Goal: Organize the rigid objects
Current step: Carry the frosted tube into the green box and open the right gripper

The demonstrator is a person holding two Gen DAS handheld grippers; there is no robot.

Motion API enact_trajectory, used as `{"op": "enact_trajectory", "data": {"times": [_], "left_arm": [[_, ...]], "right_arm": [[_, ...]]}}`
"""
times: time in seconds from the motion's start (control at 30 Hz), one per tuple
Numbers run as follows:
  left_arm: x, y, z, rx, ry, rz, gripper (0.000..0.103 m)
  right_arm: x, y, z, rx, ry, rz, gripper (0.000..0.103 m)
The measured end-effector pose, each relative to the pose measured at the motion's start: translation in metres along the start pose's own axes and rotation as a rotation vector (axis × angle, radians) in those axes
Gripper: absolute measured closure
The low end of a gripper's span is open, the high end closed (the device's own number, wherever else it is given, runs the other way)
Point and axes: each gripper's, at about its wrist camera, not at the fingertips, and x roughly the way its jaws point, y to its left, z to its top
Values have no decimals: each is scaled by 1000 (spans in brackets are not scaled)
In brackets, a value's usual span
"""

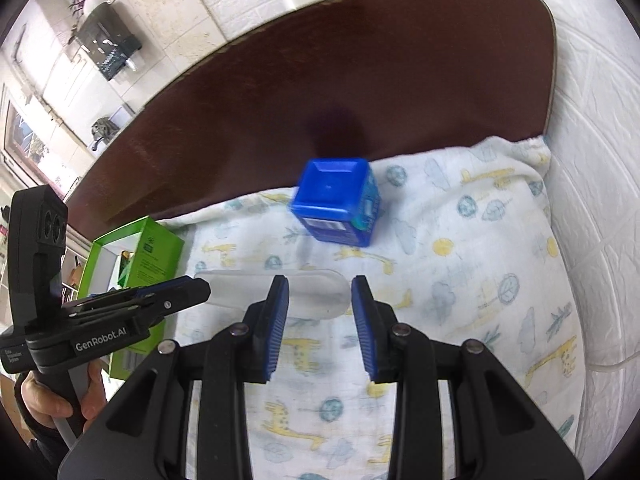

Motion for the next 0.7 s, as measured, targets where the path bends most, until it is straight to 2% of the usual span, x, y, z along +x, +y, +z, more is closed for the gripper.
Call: {"op": "enact_trajectory", "data": {"times": [0.4,0.53,0.7], "left_arm": [[-78,62,-13,-79,-131,28,78],[-108,98,-21,-128,-178,65,78],[-137,148,-30,-186,-218,118,78]], "right_arm": [[-9,84,6,-106,-45,88,70],[-4,122,6,-155,-46,134,69],[20,178,2,-205,-14,197,69]]}}
